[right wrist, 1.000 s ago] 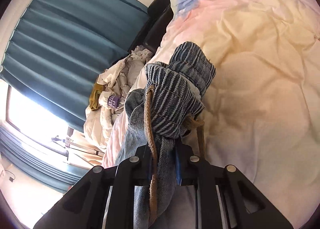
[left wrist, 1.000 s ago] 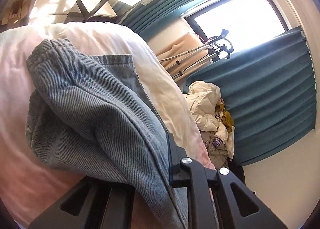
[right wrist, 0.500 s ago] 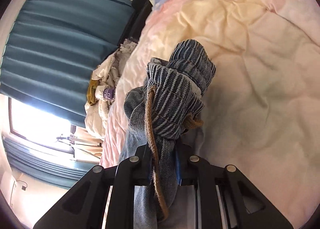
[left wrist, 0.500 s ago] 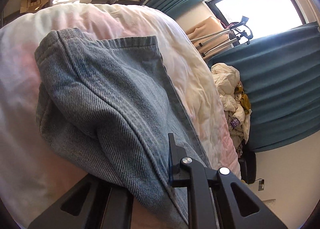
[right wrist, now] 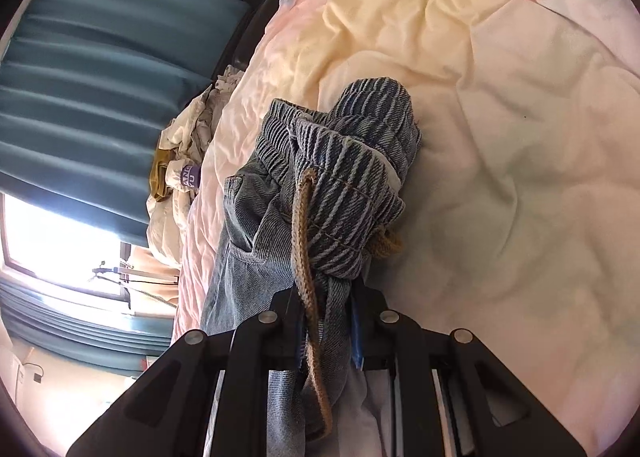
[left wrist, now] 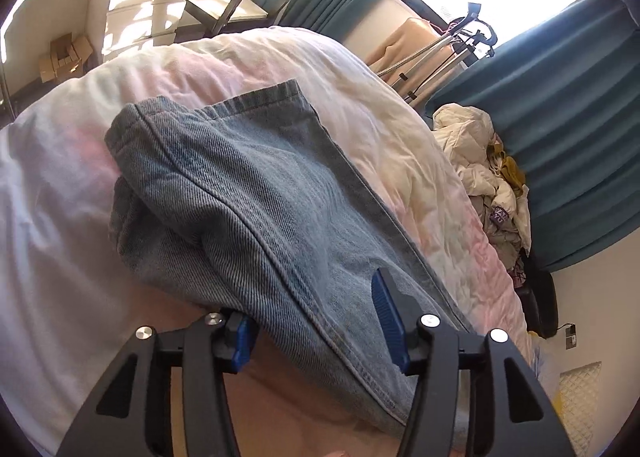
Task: Fold clothes
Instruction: 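Lower the jeans onto the duvet and open the left gripper, then lift the waistband with the right gripper and lay it over the jeans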
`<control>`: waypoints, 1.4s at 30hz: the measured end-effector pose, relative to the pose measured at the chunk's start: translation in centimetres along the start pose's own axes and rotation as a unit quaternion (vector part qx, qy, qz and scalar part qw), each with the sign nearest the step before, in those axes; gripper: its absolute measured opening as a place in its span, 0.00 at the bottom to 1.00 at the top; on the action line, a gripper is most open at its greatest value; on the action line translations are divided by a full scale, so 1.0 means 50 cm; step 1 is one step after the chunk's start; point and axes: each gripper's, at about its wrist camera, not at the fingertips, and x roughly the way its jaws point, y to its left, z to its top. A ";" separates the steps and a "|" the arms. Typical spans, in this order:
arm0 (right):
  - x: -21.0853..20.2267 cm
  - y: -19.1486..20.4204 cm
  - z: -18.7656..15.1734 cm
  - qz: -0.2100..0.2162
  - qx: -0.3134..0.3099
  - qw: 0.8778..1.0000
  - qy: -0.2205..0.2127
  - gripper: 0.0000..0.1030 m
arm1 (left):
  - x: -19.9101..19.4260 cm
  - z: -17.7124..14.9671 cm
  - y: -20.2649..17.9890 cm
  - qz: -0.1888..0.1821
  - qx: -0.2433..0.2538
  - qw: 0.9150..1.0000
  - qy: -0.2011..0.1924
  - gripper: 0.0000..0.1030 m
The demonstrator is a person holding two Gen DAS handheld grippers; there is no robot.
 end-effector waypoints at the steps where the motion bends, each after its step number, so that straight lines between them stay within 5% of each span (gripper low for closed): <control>1: 0.001 0.001 -0.001 -0.002 -0.001 1.000 0.000 0.16 | -0.013 -0.005 -0.007 0.004 0.008 1.000 -0.007 0.57; 14: -0.002 -0.003 -0.005 -0.011 0.000 1.000 -0.003 0.16 | -0.117 -0.087 -0.128 0.011 0.135 0.987 -0.090 0.58; 21: 0.000 0.000 -0.003 -0.012 0.001 1.000 -0.004 0.16 | -0.028 -0.153 -0.241 0.018 0.229 0.972 -0.050 0.58; 29: 0.004 0.003 -0.001 -0.013 0.003 1.000 -0.005 0.16 | 0.074 -0.256 -0.359 0.028 0.339 0.940 -0.022 0.58; 42: 0.009 0.018 -0.007 -0.032 -0.009 0.999 -0.017 0.16 | 0.209 -0.336 -0.365 0.071 0.395 0.915 0.024 0.58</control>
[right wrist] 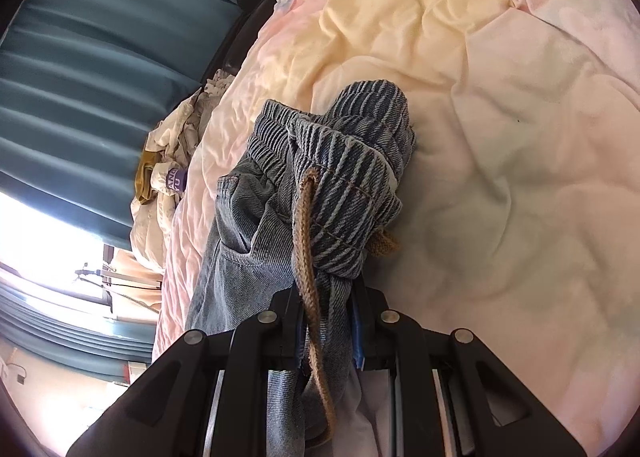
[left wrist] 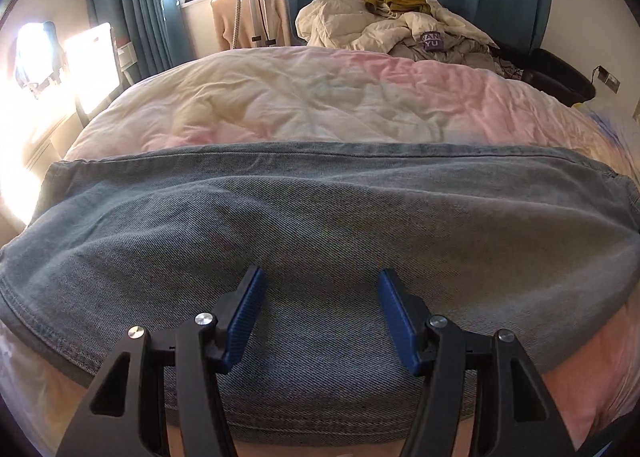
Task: Fold clothes
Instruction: 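Lift the waistband with the right gripper and lay it over the jeans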
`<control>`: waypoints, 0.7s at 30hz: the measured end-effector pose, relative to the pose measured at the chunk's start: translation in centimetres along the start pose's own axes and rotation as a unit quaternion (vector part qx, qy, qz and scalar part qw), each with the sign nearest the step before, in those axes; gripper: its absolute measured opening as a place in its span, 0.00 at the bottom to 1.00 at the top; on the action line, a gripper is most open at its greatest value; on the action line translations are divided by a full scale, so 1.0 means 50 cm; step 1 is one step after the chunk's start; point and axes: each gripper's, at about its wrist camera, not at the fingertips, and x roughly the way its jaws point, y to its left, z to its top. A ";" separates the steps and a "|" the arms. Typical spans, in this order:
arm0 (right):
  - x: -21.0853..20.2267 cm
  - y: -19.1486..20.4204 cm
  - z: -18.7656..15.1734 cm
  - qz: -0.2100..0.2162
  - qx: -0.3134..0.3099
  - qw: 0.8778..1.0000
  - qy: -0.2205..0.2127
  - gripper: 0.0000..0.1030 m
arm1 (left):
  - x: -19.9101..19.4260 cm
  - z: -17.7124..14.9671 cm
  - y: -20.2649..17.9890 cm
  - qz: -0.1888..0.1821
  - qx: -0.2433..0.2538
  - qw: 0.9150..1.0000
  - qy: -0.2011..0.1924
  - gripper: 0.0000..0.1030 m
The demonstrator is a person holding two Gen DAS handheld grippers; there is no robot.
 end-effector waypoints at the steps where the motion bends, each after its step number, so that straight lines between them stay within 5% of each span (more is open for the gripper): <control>1: 0.000 0.006 -0.001 -0.004 -0.006 1.000 -0.003 0.16 | 0.002 -0.001 0.000 0.001 0.001 1.000 0.002 0.58; 10: -0.064 0.146 -0.016 0.016 -0.136 0.988 -0.076 0.15 | 0.004 0.005 0.010 -0.007 -0.005 1.000 0.004 0.58; 21: -0.173 0.411 -0.171 0.063 -0.317 0.935 -0.148 0.15 | -0.016 0.018 0.028 -0.018 -0.019 1.000 -0.008 0.59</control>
